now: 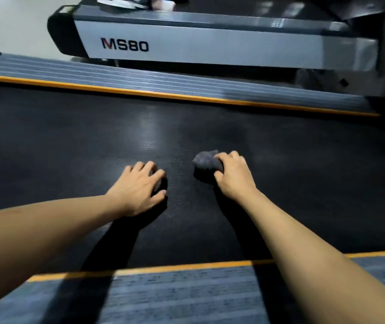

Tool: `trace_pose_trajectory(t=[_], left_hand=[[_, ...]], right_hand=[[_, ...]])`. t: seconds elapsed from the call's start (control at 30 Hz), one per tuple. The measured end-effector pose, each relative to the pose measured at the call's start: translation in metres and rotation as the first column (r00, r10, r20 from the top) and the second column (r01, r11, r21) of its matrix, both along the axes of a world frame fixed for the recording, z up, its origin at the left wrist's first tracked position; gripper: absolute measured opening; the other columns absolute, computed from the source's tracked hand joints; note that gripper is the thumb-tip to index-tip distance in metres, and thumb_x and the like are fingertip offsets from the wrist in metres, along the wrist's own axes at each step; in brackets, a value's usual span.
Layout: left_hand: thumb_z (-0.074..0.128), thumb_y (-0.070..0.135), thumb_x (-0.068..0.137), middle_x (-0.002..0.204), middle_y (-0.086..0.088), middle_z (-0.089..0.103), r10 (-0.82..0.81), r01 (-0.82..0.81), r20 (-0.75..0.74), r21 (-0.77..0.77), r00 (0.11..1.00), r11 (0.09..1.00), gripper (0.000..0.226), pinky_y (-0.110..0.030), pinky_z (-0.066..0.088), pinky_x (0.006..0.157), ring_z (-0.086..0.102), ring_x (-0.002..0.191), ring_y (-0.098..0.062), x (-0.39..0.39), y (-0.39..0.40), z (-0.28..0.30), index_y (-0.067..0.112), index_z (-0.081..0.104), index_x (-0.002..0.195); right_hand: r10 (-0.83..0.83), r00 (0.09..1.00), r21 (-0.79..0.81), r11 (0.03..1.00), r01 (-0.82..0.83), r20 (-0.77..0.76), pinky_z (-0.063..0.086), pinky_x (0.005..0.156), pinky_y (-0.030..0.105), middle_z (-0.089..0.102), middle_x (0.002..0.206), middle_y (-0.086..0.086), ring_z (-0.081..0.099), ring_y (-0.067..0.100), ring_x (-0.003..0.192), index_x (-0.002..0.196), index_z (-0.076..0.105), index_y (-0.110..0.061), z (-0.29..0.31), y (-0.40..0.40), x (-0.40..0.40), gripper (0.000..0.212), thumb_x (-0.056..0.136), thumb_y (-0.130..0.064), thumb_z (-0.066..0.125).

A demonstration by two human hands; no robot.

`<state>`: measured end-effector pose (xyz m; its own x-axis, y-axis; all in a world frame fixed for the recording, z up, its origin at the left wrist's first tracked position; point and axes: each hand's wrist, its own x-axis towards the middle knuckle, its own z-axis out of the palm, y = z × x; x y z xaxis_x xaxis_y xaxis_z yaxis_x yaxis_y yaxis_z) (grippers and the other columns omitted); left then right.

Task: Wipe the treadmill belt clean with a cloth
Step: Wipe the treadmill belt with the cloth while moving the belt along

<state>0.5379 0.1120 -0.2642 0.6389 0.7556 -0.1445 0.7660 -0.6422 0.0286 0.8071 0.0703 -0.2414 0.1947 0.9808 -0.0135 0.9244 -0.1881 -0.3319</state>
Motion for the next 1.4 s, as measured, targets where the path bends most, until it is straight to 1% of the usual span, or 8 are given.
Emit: trace_pose_trajectory(t=[0.1, 0.3, 0.43, 0.57, 0.83, 1.03, 1.17, 1.4], left_hand=[[0.019, 0.066, 0.087, 0.150, -0.007, 0.044, 0.045, -0.048, 0.105, 0.022, 0.993, 0.999, 0.072, -0.051, 0.030, 0.113, 0.042, 0.136, -0.032, 0.010, 0.034, -0.014, 0.029, 0.046, 0.143], [0.009, 0.072, 0.090, 0.172, 0.000, 0.007, 0.174, -0.177, 0.130, 0.008, 0.976, 0.984, 0.076, -0.059, -0.001, 0.125, 0.004, 0.159, -0.026, 0.020, 0.081, -0.050, 0.045, 0.006, 0.161], [0.015, 0.069, 0.094, 0.172, -0.002, 0.009, 0.147, -0.157, 0.175, 0.049, 0.974, 0.986, 0.073, -0.061, 0.000, 0.124, 0.005, 0.159, -0.027, 0.018, 0.080, -0.060, 0.042, 0.009, 0.162], [0.014, 0.070, 0.094, 0.173, -0.001, 0.005, 0.154, -0.166, 0.175, 0.059, 0.972, 0.984, 0.074, -0.064, -0.001, 0.123, 0.001, 0.159, -0.027, 0.021, 0.082, -0.064, 0.041, 0.005, 0.162], [0.016, 0.070, 0.095, 0.173, 0.002, 0.005, 0.136, -0.143, 0.179, 0.025, 0.974, 0.989, 0.072, -0.063, -0.003, 0.123, 0.001, 0.159, -0.025, 0.017, 0.082, -0.059, 0.045, 0.004, 0.161], [0.016, 0.070, 0.096, 0.173, 0.003, 0.002, 0.143, -0.150, 0.208, 0.020, 0.968, 0.988, 0.071, -0.063, -0.006, 0.123, -0.003, 0.159, -0.024, 0.017, 0.082, -0.062, 0.045, 0.001, 0.161], [0.016, 0.070, 0.095, 0.173, 0.001, 0.000, 0.154, -0.160, 0.185, 0.020, 0.971, 0.987, 0.072, -0.064, -0.007, 0.122, -0.004, 0.159, -0.026, 0.022, 0.081, -0.062, 0.043, 0.001, 0.161], [0.015, 0.071, 0.094, 0.173, 0.002, 0.001, 0.152, -0.156, 0.158, 0.012, 0.976, 0.988, 0.074, -0.062, -0.006, 0.123, -0.004, 0.159, -0.023, 0.019, 0.082, -0.058, 0.042, 0.008, 0.161]], right_hand=[[-0.059, 0.997, 0.168, 0.984, 0.066, -0.043, 0.042, 0.096, 0.039, 0.049, 0.119, 0.011, 0.044, 0.030, 0.109, 0.128, 0.056, -0.019, 0.000, 0.037, 0.014, 0.042, 0.087, -0.012, 0.054], [-0.115, 0.993, 0.449, 0.888, 0.100, 0.006, 0.044, 0.095, 0.046, 0.052, 0.120, 0.013, 0.050, 0.037, 0.107, 0.124, 0.059, -0.023, -0.013, 0.151, 0.048, 0.049, 0.078, -0.007, 0.053], [-0.181, 0.971, 0.264, 0.955, 0.134, 0.159, 0.042, 0.097, 0.051, 0.052, 0.128, 0.016, 0.051, 0.041, 0.116, 0.130, 0.054, -0.023, -0.050, 0.203, 0.059, 0.045, 0.087, -0.010, 0.053], [-0.242, 0.968, 0.266, 0.939, 0.217, 0.065, 0.041, 0.098, 0.048, 0.054, 0.129, 0.020, 0.051, 0.042, 0.118, 0.130, 0.055, -0.019, -0.072, 0.225, 0.031, 0.046, 0.086, -0.008, 0.047], [0.341, 0.939, 0.213, 0.922, -0.324, -0.045, 0.039, 0.107, 0.043, 0.059, 0.133, 0.008, 0.054, 0.031, 0.123, 0.129, 0.061, -0.022, -0.064, 0.247, -0.060, 0.055, 0.078, -0.006, 0.051], [-0.088, 0.994, 0.268, 0.958, 0.101, -0.062, 0.042, 0.106, 0.040, 0.062, 0.125, 0.015, 0.057, 0.035, 0.118, 0.120, 0.065, -0.023, -0.071, 0.212, 0.075, 0.050, 0.078, -0.004, 0.047], [-0.198, 0.975, 0.306, 0.926, 0.221, -0.102, 0.041, 0.106, 0.039, 0.061, 0.127, 0.014, 0.054, 0.035, 0.121, 0.121, 0.065, -0.021, -0.069, 0.208, 0.038, 0.050, 0.079, -0.001, 0.047], [0.335, 0.940, 0.294, 0.907, -0.303, -0.063, 0.036, 0.111, 0.038, 0.058, 0.136, 0.013, 0.053, 0.029, 0.127, 0.126, 0.064, -0.018, -0.073, 0.204, -0.086, 0.055, 0.076, -0.004, 0.049]])
